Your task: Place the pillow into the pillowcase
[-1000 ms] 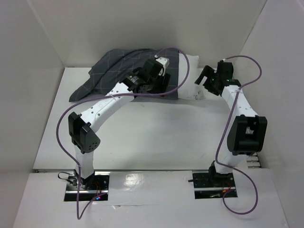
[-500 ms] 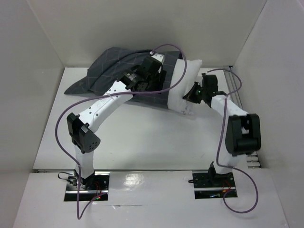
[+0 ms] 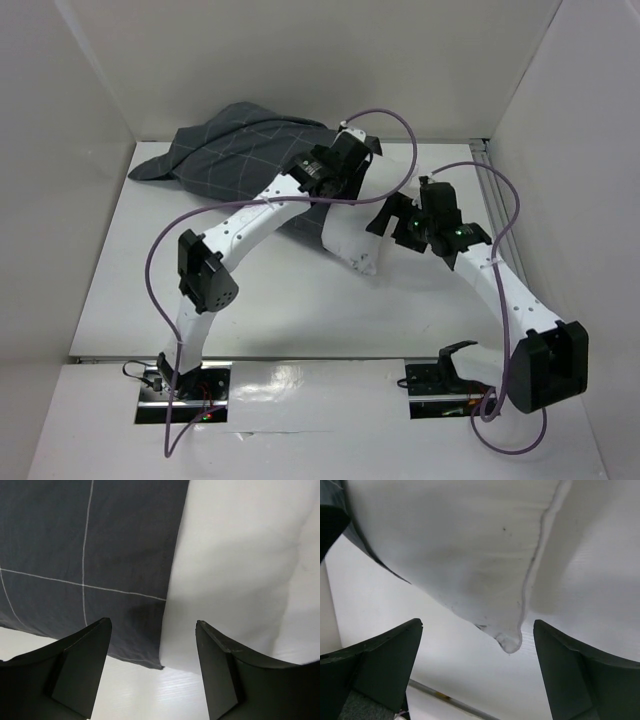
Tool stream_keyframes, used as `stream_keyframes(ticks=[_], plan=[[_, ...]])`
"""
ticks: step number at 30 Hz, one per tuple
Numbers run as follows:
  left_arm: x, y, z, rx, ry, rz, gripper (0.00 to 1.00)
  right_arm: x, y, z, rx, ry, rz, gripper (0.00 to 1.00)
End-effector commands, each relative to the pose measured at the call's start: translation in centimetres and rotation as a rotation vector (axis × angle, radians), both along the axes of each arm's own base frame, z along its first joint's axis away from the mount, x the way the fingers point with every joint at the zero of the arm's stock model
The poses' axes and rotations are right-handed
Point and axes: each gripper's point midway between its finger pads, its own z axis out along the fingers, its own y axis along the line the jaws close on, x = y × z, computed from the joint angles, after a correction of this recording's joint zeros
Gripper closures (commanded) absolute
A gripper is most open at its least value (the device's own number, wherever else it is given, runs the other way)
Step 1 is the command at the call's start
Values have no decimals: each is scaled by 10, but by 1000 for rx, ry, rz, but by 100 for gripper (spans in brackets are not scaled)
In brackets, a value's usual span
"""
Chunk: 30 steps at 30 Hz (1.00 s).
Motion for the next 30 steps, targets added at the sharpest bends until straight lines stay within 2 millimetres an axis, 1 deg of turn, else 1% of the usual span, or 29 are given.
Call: stream_keyframes(ticks=[1, 2, 4, 5, 6, 7, 8, 9, 11, 12, 13, 14, 15, 16, 17, 18, 19, 20, 21, 22, 23, 24, 25, 26, 27, 28, 29, 30], plan=[[15, 14, 5, 92, -64, 54, 19, -5, -20, 10, -83, 3, -63, 0], [16, 19, 3, 120, -71, 67, 19, -5, -25, 14, -80, -8, -77, 0], [22, 23, -13, 181, -69, 90, 19, -4, -29, 17, -69, -15, -87, 0], [25, 28, -14, 210, -83, 117, 20, -4, -29, 14, -60, -11, -86, 0], [27, 28, -14, 206, -91, 134, 22, -1, -34, 12, -48, -13, -98, 0], [28, 30, -14, 211, -95, 141, 24, 0, -31, 16, -15, -18, -76, 0], [31, 36, -13, 217, -100, 159, 28, 0, -31, 14, 4, -16, -70, 0], [35, 41, -9, 211, -104, 172, 30, 5, -36, 11, 19, -17, -81, 0], [38, 45, -10, 205, -97, 176, 39, 12, -36, 12, 59, -21, -66, 0], [37, 42, -1, 167, -109, 175, 63, 21, -43, 8, 75, -32, -82, 0], [38, 45, 4, 152, -108, 174, 75, 26, -44, 6, 88, -31, -79, 0], [38, 42, 10, 123, -117, 164, 85, 31, -42, 8, 94, -36, -72, 0], [33, 35, 19, 76, -107, 125, 94, 44, -41, 9, 95, -47, -71, 0], [31, 31, 25, 38, -111, 117, 96, 50, -40, 7, 95, -50, -56, 0], [31, 33, 30, 18, -109, 111, 98, 57, -41, 6, 100, -53, -58, 0], [29, 23, 35, -38, -101, 81, 100, 62, -35, 5, 126, -51, -26, 0], [28, 25, 41, -63, -104, 72, 100, 77, -31, 0, 139, -55, -8, 0], [27, 21, 40, -74, -94, 56, 100, 84, -29, -3, 151, -50, -6, 0], [25, 17, 47, -108, -97, 45, 100, 89, -26, -9, 168, -44, 2, 0], [22, 7, 46, -144, -76, 0, 100, 105, -26, -19, 197, -43, -8, 0], [17, 0, 54, -179, -71, -36, 100, 113, -24, -20, 217, -48, -3, 0], [12, -7, 61, -216, -64, -75, 100, 115, -16, -21, 257, -49, 28, 13], [2, -26, 65, -290, -33, -170, 100, 123, -2, -24, 312, -55, 50, 26], [-6, -39, 71, -343, -16, -239, 100, 129, 10, -6, 356, -85, 88, 42], [-16, -50, 76, -393, 7, -312, 100, 127, 29, 13, 407, -110, 154, 60], [-39, -70, 93, -531, 88, -459, 100, 120, 55, 28, 429, -115, 196, 89], [-55, -85, 102, -609, 142, -550, 100, 124, 66, 56, 426, -170, 218, 99], [-64, -94, 116, -688, 172, -627, 100, 124, 73, 71, 415, -200, 214, 100]])
